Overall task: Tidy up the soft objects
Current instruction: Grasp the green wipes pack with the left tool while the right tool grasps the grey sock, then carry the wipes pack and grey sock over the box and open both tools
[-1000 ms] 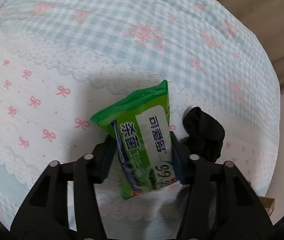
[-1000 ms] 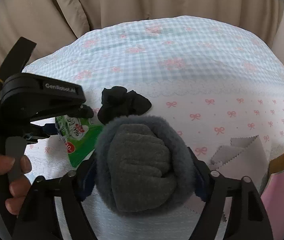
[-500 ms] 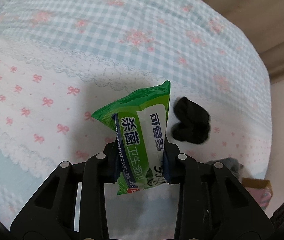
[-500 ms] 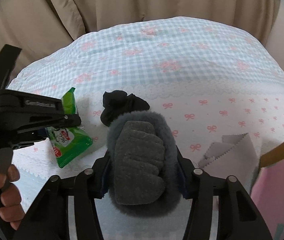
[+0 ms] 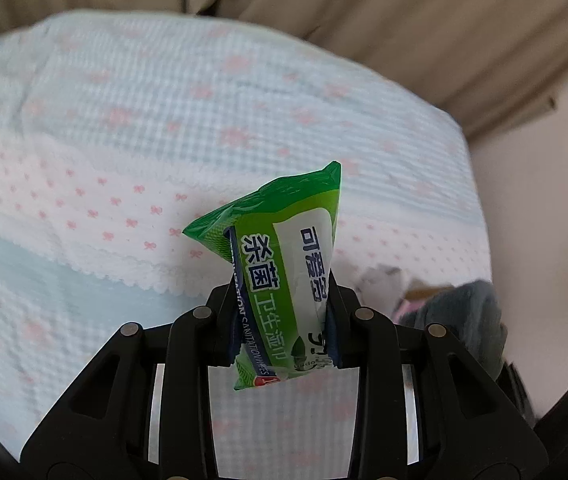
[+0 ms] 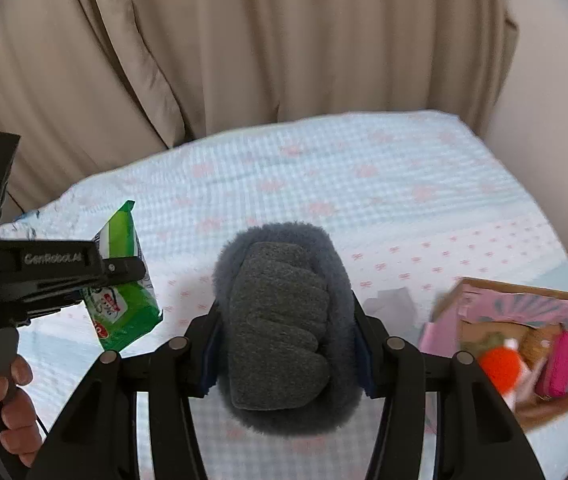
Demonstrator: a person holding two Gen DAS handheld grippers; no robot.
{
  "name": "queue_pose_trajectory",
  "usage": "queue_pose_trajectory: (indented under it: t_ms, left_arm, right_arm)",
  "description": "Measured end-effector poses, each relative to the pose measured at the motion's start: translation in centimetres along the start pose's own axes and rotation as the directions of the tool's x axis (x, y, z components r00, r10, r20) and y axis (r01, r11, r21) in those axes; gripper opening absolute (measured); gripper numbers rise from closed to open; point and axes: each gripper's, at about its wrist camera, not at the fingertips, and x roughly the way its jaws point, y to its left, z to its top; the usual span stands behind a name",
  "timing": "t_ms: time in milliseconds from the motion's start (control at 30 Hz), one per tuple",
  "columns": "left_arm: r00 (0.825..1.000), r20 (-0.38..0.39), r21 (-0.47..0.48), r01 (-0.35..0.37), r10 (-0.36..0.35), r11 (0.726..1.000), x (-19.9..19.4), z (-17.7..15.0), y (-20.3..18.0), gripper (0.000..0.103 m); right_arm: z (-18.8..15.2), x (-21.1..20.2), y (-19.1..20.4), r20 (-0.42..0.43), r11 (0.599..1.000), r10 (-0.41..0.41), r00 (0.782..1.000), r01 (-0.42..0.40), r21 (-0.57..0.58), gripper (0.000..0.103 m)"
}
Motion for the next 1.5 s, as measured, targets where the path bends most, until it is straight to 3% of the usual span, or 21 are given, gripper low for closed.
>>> queue_pose_trajectory:
  t_ms: [200,367,667,933,1100,1333,1500]
  left_arm:
    - [0.998,0.016,0.134,0.052,-0.054,0.990,-6.8,-1.9,-4.1,0.029]
    - [0.994,0.022,0.275,0.101,-0.112,0.956,-10.4,-4.3,-8.5,0.029]
    - [0.991,-0.018,0.430,0.128,-0.134,0.894,-10.8,-9.7,-18.5,0.029]
    - [0.994,-0.069,0.461,0.106,-0.083,0.881,-6.4,-14.6,-27.4,0.029]
    - [0.992,-0.116,0.462,0.091,-0.042,0.882,-1.5,-16.2,-31.9,0.029]
    - [0.981,-0.193,0.449,0.057,0.034,0.892,6.5,-17.5,-35.6,0.029]
    - [0.965,-0.248,0.453,0.035,0.089,0.891,11.9,-17.9,-37.3,0.029]
  right_arm:
    - [0.8,-7.4,-0.3,0.032,0.997,-0.030,0.999,0.028,0.067,0.049]
    - [1.0,-13.3,-2.0,0.071,0.988,-0.077,0.994,0.067,0.136,0.049]
    - [0.5,-19.7,-9.3,0.105,0.967,-0.140,0.985,0.113,0.230,0.049]
    - [-0.4,-21.8,-19.9,0.057,0.958,-0.140,0.988,0.121,0.258,0.049]
    - [-0.9,-20.2,-26.5,0.009,0.961,-0.131,0.991,0.125,0.248,0.049]
    - [-1.6,-14.0,-34.5,-0.118,0.966,-0.081,0.990,0.107,0.236,0.049]
    - [-2.3,-8.8,-37.1,-0.218,0.962,-0.023,0.976,0.081,0.261,0.049]
